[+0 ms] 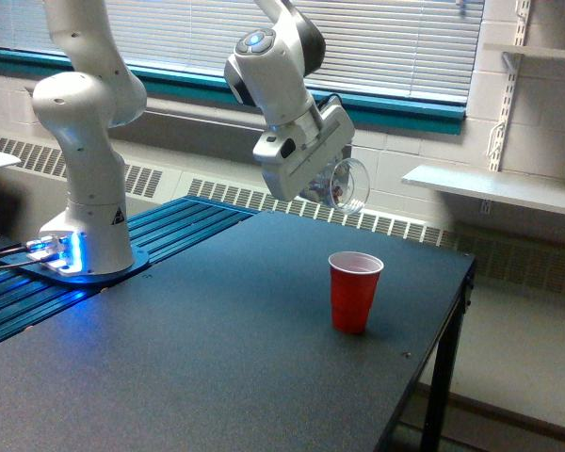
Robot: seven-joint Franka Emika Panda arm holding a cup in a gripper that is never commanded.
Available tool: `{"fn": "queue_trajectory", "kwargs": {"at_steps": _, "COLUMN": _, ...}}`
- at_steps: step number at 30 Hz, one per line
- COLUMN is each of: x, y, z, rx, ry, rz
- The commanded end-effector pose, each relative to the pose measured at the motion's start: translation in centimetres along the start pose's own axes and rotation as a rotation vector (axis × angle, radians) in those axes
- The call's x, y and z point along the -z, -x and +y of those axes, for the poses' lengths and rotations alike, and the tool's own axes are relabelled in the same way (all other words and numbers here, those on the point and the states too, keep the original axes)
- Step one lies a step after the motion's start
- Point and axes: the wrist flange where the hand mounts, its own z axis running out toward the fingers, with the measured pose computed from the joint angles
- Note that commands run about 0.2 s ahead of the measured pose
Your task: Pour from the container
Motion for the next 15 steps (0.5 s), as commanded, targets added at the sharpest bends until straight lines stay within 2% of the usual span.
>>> {"fn": "queue_trajectory", "kwargs": {"at_steps": 1, "x": 0.4, "y": -0.7, "z": -1.2, "rx": 0.003, "ry": -0.041, "rz": -0.016}}
{"fn": "queue_trajectory", "kwargs": {"at_steps": 5, "x": 0.2, "y": -0.8, "z": -1.6, "rx": -0.015, "ry": -0.049, "rz": -0.028}}
{"fn": "queue_trajectory", "kwargs": {"at_steps": 9, "x": 0.7, "y": -1.2, "z": -2.4, "rx": -0.047, "ry": -0.091, "rz": -0.043}}
{"fn": "queue_trajectory", "kwargs": {"at_steps": 15, "x": 0.5, "y": -0.8, "z": -2.9, "rx": -0.075, "ry": -0.121, "rz": -0.085}}
